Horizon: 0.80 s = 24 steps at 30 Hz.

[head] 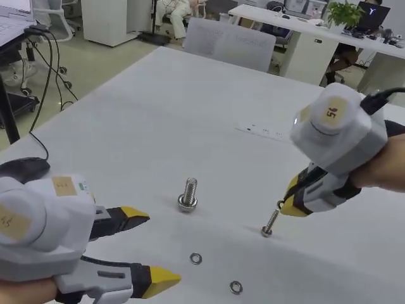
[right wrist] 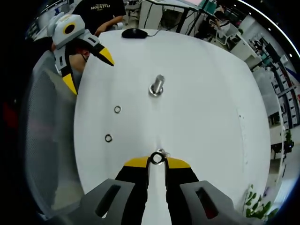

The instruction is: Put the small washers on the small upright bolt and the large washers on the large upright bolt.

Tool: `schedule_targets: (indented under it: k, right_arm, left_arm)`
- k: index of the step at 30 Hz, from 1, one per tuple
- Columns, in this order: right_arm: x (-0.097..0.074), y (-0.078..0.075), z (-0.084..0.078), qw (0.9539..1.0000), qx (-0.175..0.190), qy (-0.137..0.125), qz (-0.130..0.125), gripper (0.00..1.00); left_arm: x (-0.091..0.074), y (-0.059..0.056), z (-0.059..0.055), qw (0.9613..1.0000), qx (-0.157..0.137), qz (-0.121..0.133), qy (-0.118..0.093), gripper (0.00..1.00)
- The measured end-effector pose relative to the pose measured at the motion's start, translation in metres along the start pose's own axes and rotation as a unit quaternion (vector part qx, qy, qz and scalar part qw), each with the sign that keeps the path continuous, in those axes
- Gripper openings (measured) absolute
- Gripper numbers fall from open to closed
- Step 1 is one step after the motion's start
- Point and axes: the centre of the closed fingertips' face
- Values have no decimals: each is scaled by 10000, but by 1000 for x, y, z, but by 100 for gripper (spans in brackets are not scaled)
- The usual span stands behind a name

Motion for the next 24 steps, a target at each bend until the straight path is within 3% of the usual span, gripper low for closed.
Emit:
schedule_targets:
  k: [9,24]
  right_arm:
    - [9,-10,-1,10000,50,38,-66,13]
    - [31,-22,-10,9997,189,173,59,13]
  left_arm:
    - [-1,-1,-1,10000,-10,-5,25,60]
    - [2,0,-3,10000,-35,-8,63,59]
Point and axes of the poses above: the centre of the closed fingertips' face, and the gripper's own axes: x roughly forward along the fingers, y roughly to its left, z roughly out of its top, and after that the axes turned 11 degrees about x, right-handed
